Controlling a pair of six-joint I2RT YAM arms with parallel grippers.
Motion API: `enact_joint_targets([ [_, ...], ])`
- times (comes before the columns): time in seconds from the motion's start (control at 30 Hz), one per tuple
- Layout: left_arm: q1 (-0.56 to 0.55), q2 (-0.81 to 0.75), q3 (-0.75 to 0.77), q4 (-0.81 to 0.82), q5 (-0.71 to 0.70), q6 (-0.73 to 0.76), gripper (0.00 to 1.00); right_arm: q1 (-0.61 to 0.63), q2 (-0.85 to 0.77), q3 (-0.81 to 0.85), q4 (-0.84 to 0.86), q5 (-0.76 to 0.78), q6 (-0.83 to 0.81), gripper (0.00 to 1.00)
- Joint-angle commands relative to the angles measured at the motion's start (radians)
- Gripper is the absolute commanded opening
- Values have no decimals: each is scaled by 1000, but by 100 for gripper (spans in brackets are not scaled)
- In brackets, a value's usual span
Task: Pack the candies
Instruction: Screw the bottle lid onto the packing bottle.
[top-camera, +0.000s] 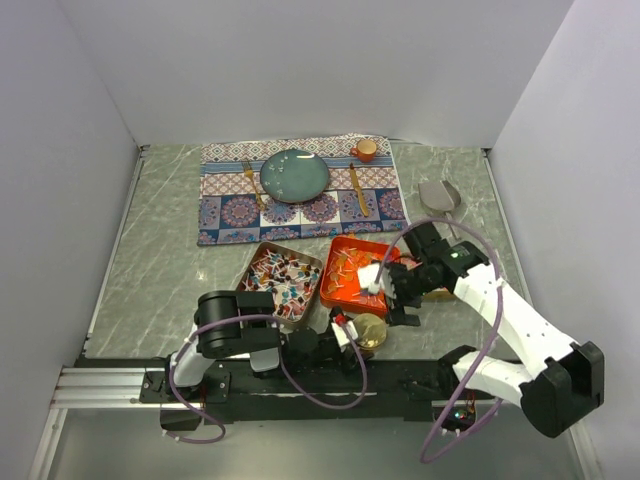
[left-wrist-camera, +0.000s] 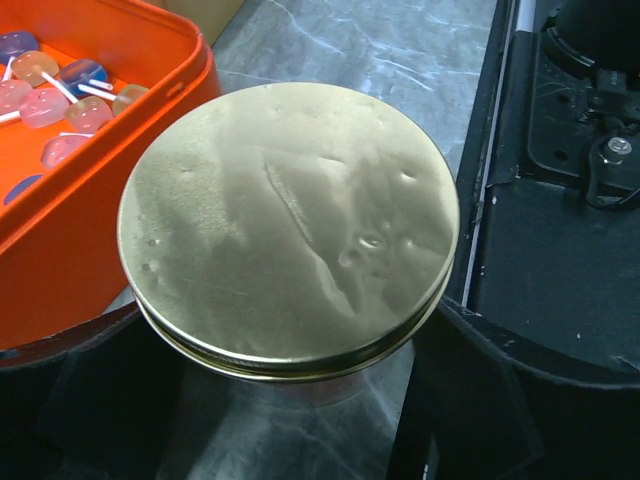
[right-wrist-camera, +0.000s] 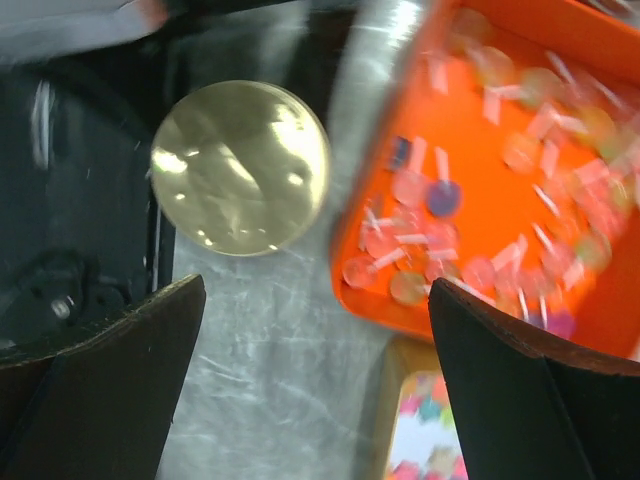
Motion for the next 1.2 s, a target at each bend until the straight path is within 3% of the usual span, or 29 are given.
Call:
enact_joint_targets([
  [0.0,-23,47,-29,72,36,22,84,60,18,-44,-43,-71,-262,100],
  [0.2,-23,61,-14,40,42,42,71,128,30,-116,28,-86,-317,100],
  [0.3,-19,69,-7,26,50,28,56,136,70,-107,51,-107,-297,100],
  [0.33,-19,69,-6,23,59,25,48,136,81,-105,57,-117,-283,100],
  [0.37,-17,70,-6,17,64,26,22,134,99,-104,60,-121,-286,100],
  [0.43,-15,70,-1,3,62,23,1,137,113,-102,83,-126,-270,100],
  [0.83,4,61,2,-63,10,-10,1,148,170,-117,25,-49,-282,100],
  [1.17,27,41,14,-178,-36,-58,1,119,-26,-225,-41,80,-303,100],
])
